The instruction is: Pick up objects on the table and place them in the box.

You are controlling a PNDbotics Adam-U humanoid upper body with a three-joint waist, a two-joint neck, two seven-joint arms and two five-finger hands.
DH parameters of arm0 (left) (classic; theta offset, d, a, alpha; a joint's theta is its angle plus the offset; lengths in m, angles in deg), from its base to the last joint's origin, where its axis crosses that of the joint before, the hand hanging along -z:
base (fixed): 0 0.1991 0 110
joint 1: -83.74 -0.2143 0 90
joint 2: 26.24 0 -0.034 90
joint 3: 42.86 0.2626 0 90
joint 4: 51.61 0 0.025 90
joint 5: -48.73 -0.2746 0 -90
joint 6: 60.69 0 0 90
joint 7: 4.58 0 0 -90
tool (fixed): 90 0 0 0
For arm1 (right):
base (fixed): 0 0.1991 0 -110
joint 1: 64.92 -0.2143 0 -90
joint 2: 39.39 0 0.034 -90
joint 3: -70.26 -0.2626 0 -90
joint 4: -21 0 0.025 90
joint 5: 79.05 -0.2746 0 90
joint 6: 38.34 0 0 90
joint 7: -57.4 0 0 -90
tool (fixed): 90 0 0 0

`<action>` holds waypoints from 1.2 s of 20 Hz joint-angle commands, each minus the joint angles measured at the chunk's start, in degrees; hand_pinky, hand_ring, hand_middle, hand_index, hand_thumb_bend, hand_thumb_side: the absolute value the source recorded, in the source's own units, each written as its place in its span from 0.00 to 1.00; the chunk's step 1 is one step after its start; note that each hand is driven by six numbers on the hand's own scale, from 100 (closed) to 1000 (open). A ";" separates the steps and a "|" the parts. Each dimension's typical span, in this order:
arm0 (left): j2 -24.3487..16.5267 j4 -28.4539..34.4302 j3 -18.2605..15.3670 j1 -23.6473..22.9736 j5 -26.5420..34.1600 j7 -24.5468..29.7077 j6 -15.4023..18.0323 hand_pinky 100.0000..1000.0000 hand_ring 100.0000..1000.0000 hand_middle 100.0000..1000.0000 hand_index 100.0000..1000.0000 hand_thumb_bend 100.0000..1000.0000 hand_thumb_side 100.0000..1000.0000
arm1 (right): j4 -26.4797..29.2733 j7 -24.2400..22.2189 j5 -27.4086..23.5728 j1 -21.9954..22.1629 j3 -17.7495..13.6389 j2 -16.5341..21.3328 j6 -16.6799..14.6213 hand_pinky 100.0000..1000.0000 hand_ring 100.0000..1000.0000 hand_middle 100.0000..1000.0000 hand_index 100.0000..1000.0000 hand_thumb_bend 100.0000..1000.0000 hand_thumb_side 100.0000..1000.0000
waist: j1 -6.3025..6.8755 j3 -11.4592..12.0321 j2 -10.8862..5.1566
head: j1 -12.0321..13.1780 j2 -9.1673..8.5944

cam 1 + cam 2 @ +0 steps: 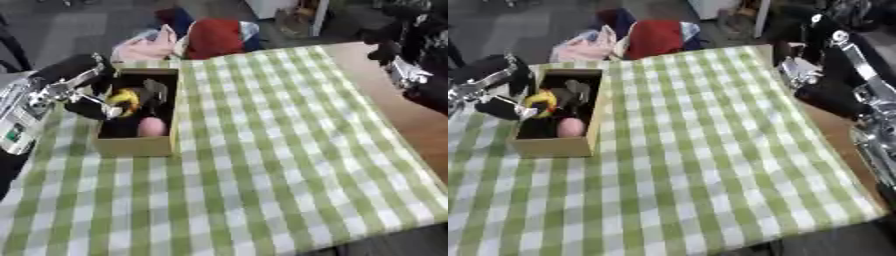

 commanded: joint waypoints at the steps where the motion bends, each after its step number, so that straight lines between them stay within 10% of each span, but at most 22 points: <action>1: -3.07 1.96 -0.22 0.36 -1.46 5.08 1.86 0.49 0.38 0.35 0.46 0.31 0.24 | 0.23 -0.08 -0.27 -0.44 -0.74 0.86 -0.20 0.68 0.77 0.62 0.92 0.00 0.36 | -0.14 0.26 -1.13 | -0.41 0.29; 5: -4.67 3.45 -1.91 -0.99 -2.03 11.62 3.53 0.60 0.56 0.58 0.71 0.44 0.45 | 0.11 -0.05 -0.29 -0.08 -0.85 0.83 -0.27 0.68 0.77 0.62 0.92 0.00 0.36 | -0.25 0.75 -1.40 | -0.73 0.49; 10: -7.94 12.50 -7.20 -4.62 0.92 11.78 2.32 0.65 0.64 0.69 0.76 0.47 0.54 | -0.05 0.05 -0.25 0.50 -1.09 0.82 -0.35 0.68 0.77 0.62 0.92 0.00 0.36 | -0.35 1.86 -1.64 | -1.07 0.68; 24: -5.26 31.35 -23.08 -21.45 32.43 -17.39 -14.69 0.60 0.52 0.56 0.66 0.16 0.60 | -0.03 0.39 0.24 2.62 -1.55 0.21 -0.54 0.67 0.76 0.61 0.90 0.00 0.38 | -0.50 5.28 -1.60 | -2.16 1.53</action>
